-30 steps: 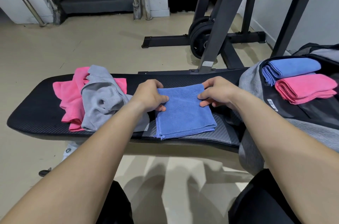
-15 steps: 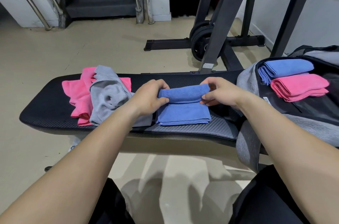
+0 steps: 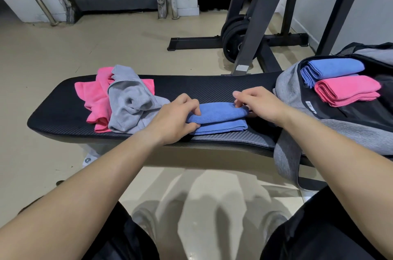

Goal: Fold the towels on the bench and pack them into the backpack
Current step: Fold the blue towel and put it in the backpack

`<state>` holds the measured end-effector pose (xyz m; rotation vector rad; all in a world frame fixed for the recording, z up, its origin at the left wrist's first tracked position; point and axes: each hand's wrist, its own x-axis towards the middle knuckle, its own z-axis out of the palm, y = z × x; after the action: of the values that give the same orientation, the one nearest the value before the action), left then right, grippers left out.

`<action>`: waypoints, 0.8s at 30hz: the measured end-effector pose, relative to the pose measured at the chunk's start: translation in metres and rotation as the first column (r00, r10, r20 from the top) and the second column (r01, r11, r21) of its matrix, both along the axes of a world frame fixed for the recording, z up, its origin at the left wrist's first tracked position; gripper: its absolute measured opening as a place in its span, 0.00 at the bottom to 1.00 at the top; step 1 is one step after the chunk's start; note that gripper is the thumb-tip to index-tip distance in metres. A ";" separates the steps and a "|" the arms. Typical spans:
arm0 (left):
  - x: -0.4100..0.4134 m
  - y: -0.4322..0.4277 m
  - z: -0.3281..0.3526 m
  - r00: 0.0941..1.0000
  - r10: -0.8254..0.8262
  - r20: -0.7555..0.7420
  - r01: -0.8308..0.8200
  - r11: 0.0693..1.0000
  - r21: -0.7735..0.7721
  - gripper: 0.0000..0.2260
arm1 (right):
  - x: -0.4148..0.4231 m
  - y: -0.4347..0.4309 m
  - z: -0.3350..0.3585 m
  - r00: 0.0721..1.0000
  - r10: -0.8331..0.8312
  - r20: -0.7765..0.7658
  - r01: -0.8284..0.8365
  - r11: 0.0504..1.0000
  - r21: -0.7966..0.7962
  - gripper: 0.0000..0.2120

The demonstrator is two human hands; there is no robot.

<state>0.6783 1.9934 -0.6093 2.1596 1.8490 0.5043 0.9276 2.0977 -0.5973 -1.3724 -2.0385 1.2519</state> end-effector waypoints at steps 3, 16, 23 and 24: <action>0.003 -0.003 -0.007 0.997 -0.032 -0.075 0.033 0.999 0.020 0.12 | -0.006 -0.006 -0.005 0.990 0.000 0.138 -0.028 0.978 0.206 0.24; 0.029 0.007 0.018 0.933 0.231 -0.277 -0.189 0.967 0.171 0.17 | -0.016 -0.026 -0.020 0.909 -0.082 0.408 -0.132 0.873 0.469 0.19; 0.060 0.044 0.010 0.921 0.351 -0.166 -0.332 0.934 0.133 0.19 | -0.017 -0.029 -0.021 0.903 -0.075 0.424 -0.152 0.865 0.477 0.18; 0.060 0.047 0.002 0.917 0.342 -0.204 -0.330 0.940 0.088 0.20 | -0.016 -0.030 -0.022 0.905 -0.077 0.419 -0.149 0.864 0.480 0.18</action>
<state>0.7385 2.0399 -0.6075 2.0005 2.3734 0.3973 0.9114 2.0681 -0.6189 -1.4238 -2.4534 0.3706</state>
